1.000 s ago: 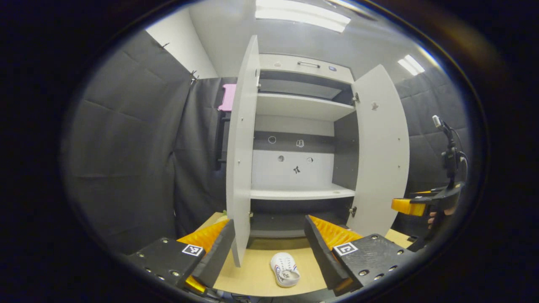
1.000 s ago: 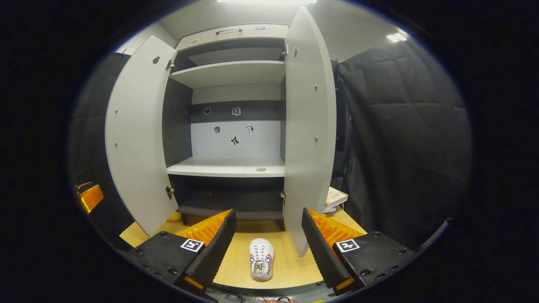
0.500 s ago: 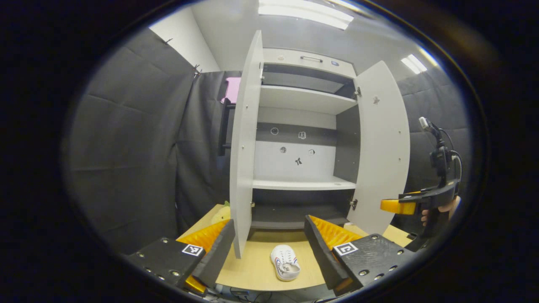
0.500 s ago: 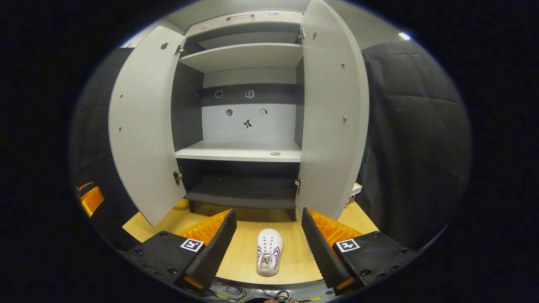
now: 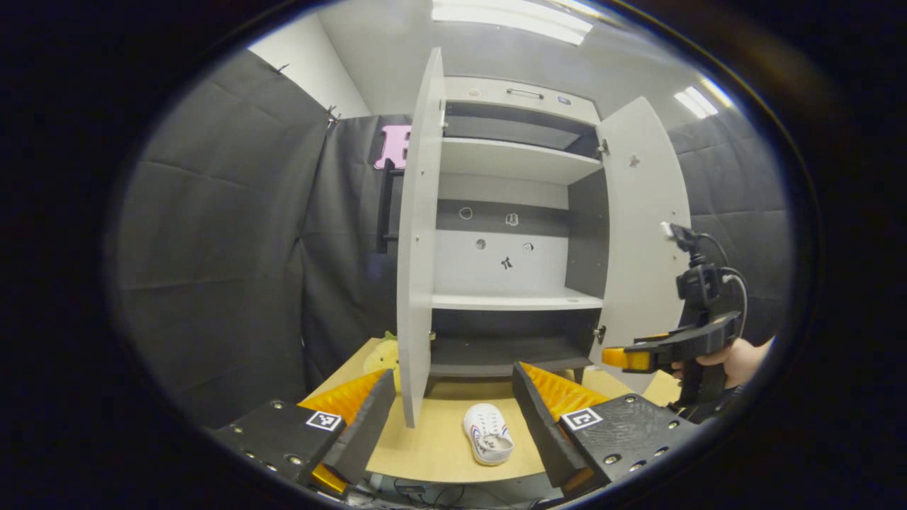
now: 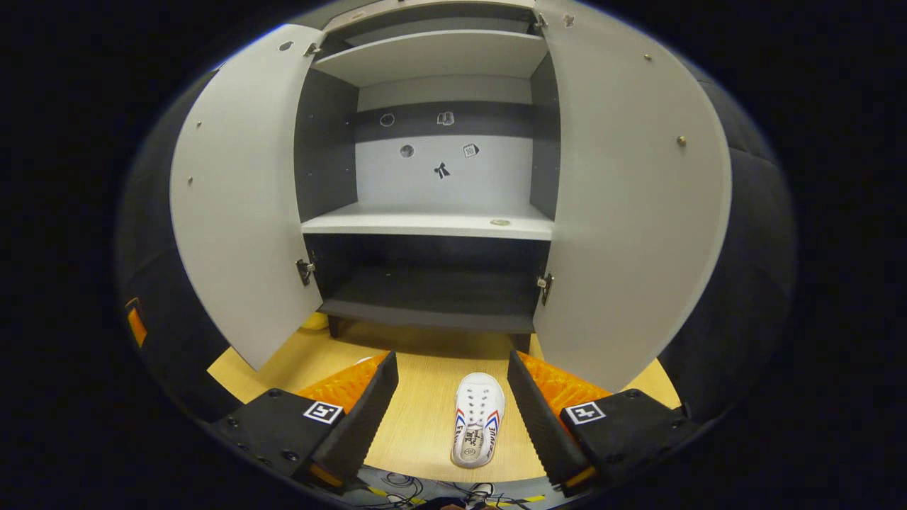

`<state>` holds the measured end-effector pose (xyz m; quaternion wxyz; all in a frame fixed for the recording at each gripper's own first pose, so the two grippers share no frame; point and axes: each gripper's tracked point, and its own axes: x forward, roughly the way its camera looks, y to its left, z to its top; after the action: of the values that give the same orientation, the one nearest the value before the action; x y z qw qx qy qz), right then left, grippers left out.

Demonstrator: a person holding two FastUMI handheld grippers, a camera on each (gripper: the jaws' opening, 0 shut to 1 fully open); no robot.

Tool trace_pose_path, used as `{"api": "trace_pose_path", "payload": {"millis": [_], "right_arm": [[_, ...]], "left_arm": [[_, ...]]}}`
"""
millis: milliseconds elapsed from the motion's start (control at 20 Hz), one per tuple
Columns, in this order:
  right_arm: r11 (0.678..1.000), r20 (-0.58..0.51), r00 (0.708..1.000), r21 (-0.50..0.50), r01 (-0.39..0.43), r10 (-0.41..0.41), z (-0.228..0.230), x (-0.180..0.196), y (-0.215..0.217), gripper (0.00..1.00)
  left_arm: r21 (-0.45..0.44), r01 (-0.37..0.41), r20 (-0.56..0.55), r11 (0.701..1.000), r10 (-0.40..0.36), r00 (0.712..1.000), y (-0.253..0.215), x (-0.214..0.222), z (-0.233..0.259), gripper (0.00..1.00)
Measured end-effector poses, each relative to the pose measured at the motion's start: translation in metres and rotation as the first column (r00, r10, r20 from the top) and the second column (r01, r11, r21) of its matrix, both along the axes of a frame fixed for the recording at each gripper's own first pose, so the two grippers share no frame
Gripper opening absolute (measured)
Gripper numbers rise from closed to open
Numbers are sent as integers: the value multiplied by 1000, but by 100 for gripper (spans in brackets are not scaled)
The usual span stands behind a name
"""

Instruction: Grab one shoe with the right hand and put it into the shoe cabinet, grab the other shoe with the left hand and put it into the shoe cabinet; then close the right door with the right hand and the left door with the left hand.

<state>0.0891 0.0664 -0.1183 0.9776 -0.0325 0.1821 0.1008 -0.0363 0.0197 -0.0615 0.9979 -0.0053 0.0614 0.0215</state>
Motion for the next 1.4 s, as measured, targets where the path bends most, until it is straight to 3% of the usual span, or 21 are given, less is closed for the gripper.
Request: {"api": "trace_pose_path", "payload": {"millis": [350,650,950,1100,1150,1200,1300,1350,1400], "right_arm": [[998,-182,983,-38,-46,39,-89,36,18,98],[997,-349,937,-74,-36,8,-173,56,12,98],[982,-442,896,-185,-49,-39,-228,61,2,98],[966,-436,897,-256,-44,-75,-244,65,-2,96],[952,-432,897,-302,-44,-96,-246,65,-4,82],[935,-412,904,-352,-41,-116,-247,68,-7,79],[896,-373,911,-445,-12,-173,-245,70,-16,50],[896,-369,911,-444,-1,-182,-248,73,-16,34],[897,-366,913,-442,1,-182,-245,69,-15,33]], "left_arm": [[-23,3,-60,1000,-4,998,-4,0,-18,95],[-36,-23,-119,999,18,993,-4,-4,-38,95],[-68,-77,-150,995,66,986,3,-14,-47,95],[-79,-110,-160,991,96,982,11,-18,-50,94],[-81,-120,-163,989,105,981,13,-20,-50,94],[-84,-130,-167,988,115,979,16,-21,-51,94],[-85,-147,-168,985,132,977,21,-23,-50,94],[-83,-154,-168,985,139,976,24,-25,-49,94],[-79,-159,-166,984,144,976,26,-26,-48,94]]}}
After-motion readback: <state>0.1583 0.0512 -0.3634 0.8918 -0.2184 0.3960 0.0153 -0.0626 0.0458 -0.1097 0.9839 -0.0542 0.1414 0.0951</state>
